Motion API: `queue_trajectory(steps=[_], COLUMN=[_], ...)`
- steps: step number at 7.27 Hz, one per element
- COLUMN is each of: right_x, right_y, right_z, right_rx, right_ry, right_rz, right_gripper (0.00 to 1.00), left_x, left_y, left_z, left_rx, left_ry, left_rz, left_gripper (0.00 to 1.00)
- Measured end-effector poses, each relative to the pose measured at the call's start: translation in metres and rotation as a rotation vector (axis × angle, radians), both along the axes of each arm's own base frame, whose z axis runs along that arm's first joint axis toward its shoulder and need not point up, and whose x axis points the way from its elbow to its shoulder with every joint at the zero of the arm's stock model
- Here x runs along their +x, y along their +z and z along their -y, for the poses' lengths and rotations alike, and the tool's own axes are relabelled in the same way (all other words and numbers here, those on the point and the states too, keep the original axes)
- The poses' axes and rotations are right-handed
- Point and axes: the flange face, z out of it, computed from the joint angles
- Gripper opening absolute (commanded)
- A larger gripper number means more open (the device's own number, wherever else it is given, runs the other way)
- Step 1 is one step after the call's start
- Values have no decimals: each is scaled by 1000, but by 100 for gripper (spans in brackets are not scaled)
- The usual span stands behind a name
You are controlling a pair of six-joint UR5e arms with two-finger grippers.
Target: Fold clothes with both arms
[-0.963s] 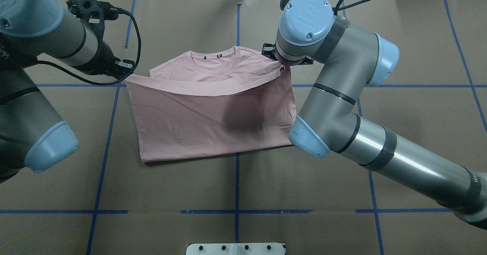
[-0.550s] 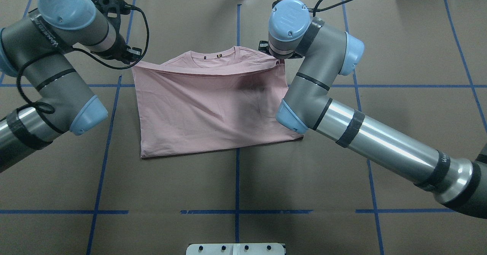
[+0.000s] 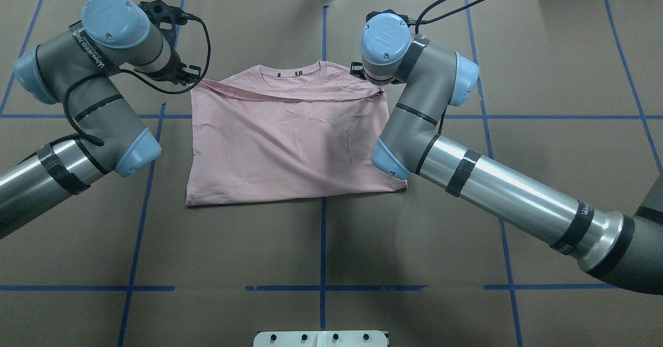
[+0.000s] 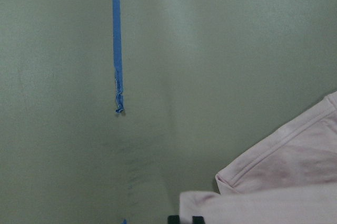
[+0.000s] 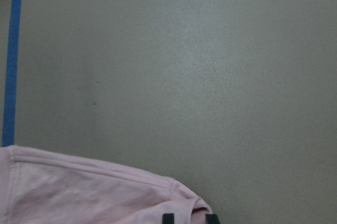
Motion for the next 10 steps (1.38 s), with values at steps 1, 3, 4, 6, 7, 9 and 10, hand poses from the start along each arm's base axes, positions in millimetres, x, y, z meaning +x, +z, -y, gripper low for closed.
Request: queue_trajectory(steps=[1, 3, 4, 6, 7, 9, 10], right_x=[5, 37, 58, 85, 89, 91, 91], right_y=[-7, -9, 3, 14, 15, 15, 14], right_z=[1, 2, 0, -10, -12, -13, -13], right_rx=[25, 77, 122, 173, 180, 183, 183], right_ry=[-21, -159, -236, -289, -293, -293, -293], right_rz=[0, 20, 12, 9, 10, 12, 13], right_gripper=[100, 100, 100, 100, 100, 100, 100], left_x=[-5, -23, -25, -16, -3, 28, 38], left_y=[-6, -20, -21, -21, -12, 10, 21], left_z=[-7, -46, -82, -158, -183, -203, -204], left_rx=[21, 52, 32, -64, -111, -161, -173], left_ry=[2, 25, 43, 31, 1, -29, -31], left_rz=[-21, -87, -131, -208, -213, -181, -163], left_gripper=[100, 100, 100, 66, 65, 66, 66])
